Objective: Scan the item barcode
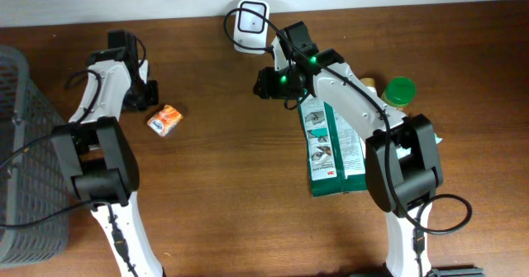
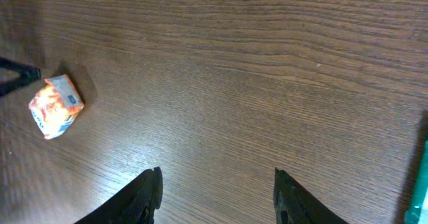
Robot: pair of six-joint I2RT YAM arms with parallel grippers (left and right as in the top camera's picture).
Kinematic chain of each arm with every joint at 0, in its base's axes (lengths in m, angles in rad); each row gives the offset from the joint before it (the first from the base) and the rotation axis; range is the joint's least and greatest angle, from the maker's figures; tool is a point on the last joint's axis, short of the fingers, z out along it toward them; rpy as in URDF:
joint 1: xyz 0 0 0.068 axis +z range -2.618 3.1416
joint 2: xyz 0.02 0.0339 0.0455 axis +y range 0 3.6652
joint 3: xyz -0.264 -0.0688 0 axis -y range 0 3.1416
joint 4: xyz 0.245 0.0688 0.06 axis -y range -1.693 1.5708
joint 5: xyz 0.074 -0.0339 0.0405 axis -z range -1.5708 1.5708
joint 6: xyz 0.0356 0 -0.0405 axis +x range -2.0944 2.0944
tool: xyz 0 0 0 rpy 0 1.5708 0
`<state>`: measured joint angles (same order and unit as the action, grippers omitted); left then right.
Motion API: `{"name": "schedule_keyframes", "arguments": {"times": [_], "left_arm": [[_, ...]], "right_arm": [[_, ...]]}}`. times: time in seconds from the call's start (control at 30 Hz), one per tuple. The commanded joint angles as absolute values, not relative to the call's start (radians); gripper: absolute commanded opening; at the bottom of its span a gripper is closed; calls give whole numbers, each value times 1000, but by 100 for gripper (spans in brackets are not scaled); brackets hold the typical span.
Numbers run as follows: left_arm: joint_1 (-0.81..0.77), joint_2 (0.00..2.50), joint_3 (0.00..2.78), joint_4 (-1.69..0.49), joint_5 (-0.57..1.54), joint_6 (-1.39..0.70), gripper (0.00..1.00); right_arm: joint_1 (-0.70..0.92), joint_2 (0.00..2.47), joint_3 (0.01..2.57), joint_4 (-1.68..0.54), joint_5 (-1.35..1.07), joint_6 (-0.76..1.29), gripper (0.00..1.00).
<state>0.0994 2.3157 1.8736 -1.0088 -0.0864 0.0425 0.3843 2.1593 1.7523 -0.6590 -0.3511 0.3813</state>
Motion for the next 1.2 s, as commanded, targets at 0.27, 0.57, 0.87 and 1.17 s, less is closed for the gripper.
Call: {"name": "schedule_keyframes", "arguments": {"times": [0.27,0.57,0.87,1.17], "left_arm": [[-202,2341,1852,-1187,199,11,0],[-67,2339,2082,-1221,157,-29,0],[52,2341,2080,-1171,83,-30,79],[213,2341,2080,-1088,7,28,98]], "right_arm": [[387,2167,1764,-665,-328,371,50],[420,2167,1764,-691,-374,316,51],[571,2236,1764,-624,-469,223,50],[570,2301,1764,-536,-550,294,50]]}}
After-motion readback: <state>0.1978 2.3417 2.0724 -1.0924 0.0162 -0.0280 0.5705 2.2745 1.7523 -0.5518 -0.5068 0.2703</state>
